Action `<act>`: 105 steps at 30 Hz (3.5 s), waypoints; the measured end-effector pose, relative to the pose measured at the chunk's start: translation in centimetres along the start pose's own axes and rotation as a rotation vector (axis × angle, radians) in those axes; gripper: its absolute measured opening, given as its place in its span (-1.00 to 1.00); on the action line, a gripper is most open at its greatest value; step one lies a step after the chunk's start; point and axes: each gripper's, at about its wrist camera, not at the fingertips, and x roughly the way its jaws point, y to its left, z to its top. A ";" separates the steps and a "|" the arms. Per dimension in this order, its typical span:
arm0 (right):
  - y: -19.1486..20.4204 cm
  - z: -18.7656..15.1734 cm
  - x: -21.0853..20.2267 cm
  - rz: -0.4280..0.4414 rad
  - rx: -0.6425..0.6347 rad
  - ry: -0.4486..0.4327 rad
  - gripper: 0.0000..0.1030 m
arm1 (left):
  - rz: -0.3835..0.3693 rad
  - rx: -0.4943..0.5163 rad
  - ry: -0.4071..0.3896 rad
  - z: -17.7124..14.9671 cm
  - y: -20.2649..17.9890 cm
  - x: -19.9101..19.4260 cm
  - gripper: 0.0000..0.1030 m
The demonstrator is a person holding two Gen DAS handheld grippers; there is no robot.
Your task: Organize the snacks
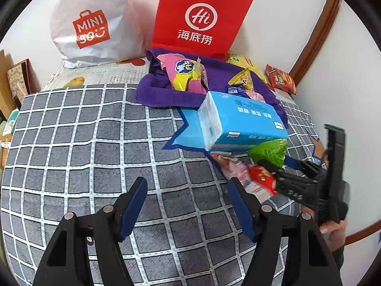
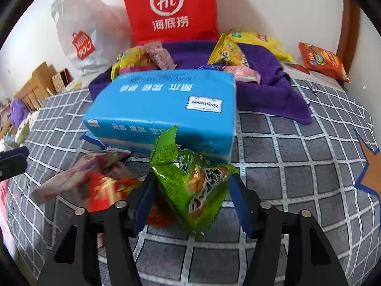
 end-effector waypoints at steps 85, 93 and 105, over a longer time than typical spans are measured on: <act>-1.8 -2.9 -1.3 -0.036 -0.053 -0.043 0.07 | 0.151 0.061 -0.087 -2.1 3.6 4.0 -0.16; -1.5 -3.0 -1.3 -0.023 -0.062 -0.043 0.12 | 0.195 0.095 -0.079 -2.1 3.0 4.3 -0.17; -2.0 -3.0 -1.4 -0.015 -0.037 -0.052 -0.01 | 0.204 0.072 -0.091 -2.1 3.6 4.0 -0.59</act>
